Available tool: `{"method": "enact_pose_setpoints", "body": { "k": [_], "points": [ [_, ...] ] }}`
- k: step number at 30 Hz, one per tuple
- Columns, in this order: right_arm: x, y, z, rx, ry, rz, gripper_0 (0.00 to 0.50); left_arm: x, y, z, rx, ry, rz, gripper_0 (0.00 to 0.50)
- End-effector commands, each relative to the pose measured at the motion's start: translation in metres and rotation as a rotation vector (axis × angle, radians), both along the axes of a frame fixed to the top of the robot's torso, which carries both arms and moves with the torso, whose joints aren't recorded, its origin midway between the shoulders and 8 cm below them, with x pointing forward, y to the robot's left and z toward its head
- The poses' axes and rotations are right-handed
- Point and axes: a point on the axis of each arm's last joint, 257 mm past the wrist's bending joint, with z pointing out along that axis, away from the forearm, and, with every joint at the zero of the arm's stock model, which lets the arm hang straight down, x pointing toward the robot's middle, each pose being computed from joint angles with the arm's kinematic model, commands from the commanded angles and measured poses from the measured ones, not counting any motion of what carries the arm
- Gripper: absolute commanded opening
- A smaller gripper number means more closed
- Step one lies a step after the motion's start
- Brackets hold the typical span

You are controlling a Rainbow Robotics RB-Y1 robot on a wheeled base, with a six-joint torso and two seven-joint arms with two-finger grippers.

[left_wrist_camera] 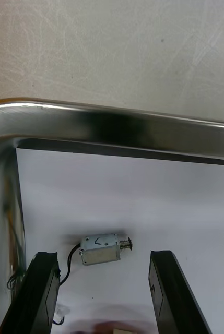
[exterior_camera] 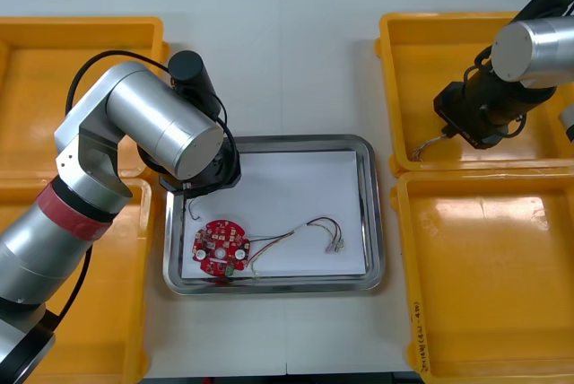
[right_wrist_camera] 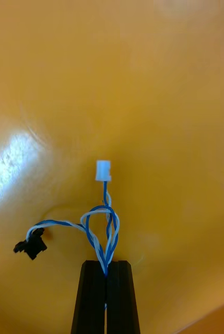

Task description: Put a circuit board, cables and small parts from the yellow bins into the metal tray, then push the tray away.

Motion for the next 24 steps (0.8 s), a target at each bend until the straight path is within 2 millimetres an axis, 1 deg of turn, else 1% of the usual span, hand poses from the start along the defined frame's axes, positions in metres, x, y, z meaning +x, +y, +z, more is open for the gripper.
{"method": "enact_pose_setpoints", "body": {
  "k": [1, 3, 5, 6, 8, 9, 11, 12, 14, 15, 17, 18, 20, 24],
  "points": [
    [0.022, -0.033, 0.055, -0.063, -0.102, 0.035, 0.000, -0.006, -0.011, 0.021, 0.020, -0.036, -0.099, 0.500],
    [0.024, -0.046, 0.064, -0.088, -0.114, 0.049, 0.000, -0.008, -0.010, 0.032, 0.025, -0.047, -0.105, 0.500],
    [0.024, -0.052, 0.069, -0.095, -0.121, 0.060, 0.000, -0.010, -0.009, 0.039, 0.027, -0.059, -0.108, 0.500],
    [0.024, -0.056, 0.072, -0.102, -0.127, 0.065, 0.000, -0.012, -0.008, 0.046, 0.031, -0.069, -0.109, 0.500],
    [0.024, -0.064, 0.072, -0.118, -0.124, 0.065, 0.000, -0.015, -0.005, 0.060, 0.035, -0.089, -0.108, 0.500],
    [0.024, -0.065, 0.070, -0.117, -0.122, 0.063, 0.000, -0.016, -0.004, 0.064, 0.035, -0.093, -0.107, 0.500],
    [0.027, -0.068, 0.070, -0.120, -0.133, 0.060, 0.000, -0.019, 0.001, 0.079, 0.032, -0.111, -0.103, 0.500],
    [0.028, -0.069, 0.069, -0.120, -0.134, 0.057, 0.000, -0.018, 0.000, 0.084, 0.025, -0.124, -0.104, 0.500],
    [0.031, -0.073, 0.066, -0.118, -0.144, 0.050, 0.000, -0.014, -0.002, 0.103, 0.006, -0.169, -0.109, 0.500],
    [0.032, -0.072, 0.067, -0.115, -0.149, 0.051, 0.000, -0.013, -0.001, 0.107, 0.003, -0.180, -0.108, 0.500],
    [0.036, -0.075, 0.065, -0.111, -0.159, 0.047, 0.000, -0.008, 0.001, 0.125, -0.009, -0.224, -0.105, 0.500],
    [0.036, -0.075, 0.065, -0.111, -0.163, 0.046, 0.000, -0.008, 0.002, 0.128, -0.009, -0.232, -0.103, 0.500],
    [0.038, -0.074, 0.062, -0.108, -0.165, 0.045, 0.000, -0.005, 0.007, 0.142, -0.015, -0.264, -0.101, 0.500],
    [0.039, -0.076, 0.062, -0.109, -0.169, 0.042, 0.000, -0.001, 0.018, 0.157, -0.025, -0.277, -0.098, 0.500]
  ]
}}
